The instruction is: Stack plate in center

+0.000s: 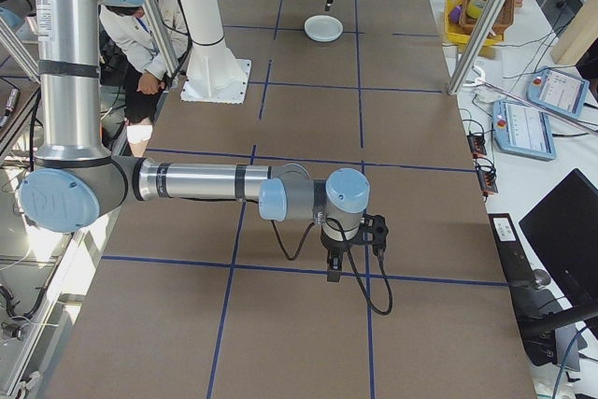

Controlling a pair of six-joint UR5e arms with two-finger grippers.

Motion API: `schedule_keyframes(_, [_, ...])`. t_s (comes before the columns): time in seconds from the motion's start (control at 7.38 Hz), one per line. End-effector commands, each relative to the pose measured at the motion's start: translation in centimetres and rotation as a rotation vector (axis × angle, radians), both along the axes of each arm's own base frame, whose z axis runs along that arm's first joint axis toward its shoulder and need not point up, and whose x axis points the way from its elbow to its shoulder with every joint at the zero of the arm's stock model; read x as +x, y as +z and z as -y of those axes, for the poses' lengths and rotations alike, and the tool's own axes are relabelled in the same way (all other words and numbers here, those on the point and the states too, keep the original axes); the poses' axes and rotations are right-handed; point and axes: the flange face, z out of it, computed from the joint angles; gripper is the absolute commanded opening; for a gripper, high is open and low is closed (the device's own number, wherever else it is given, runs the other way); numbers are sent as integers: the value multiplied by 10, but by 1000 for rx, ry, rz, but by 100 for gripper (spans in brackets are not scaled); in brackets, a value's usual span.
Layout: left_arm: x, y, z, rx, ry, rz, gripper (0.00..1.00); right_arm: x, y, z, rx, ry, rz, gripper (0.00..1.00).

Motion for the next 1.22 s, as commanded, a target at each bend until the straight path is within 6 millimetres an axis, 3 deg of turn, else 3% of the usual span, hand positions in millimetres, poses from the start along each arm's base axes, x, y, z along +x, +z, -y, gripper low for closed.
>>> schedule_keyframes(0.0, [-38,-1,20,39,-110,44,99,0,0,0,0,0,-1,100])
schedule_keyframes(0.14, [-70,2,37,79,-209,102,99,0,0,0,1,-1,1,100])
schedule_keyframes(0.54, [-151,30,61,277,-213,263,99,0,0,0,1,-1,1,100])
schedule_keyframes(0.68, [-196,47,66,327,-181,360,99,1,-1,0,1,1,1,100])
schedule_keyframes(0.81, [-228,56,64,347,-121,391,99,0,0,0,0,0,-1,100])
schedule_keyframes(1.08, [-268,71,50,250,-63,395,100,0,0,0,0,0,-1,100])
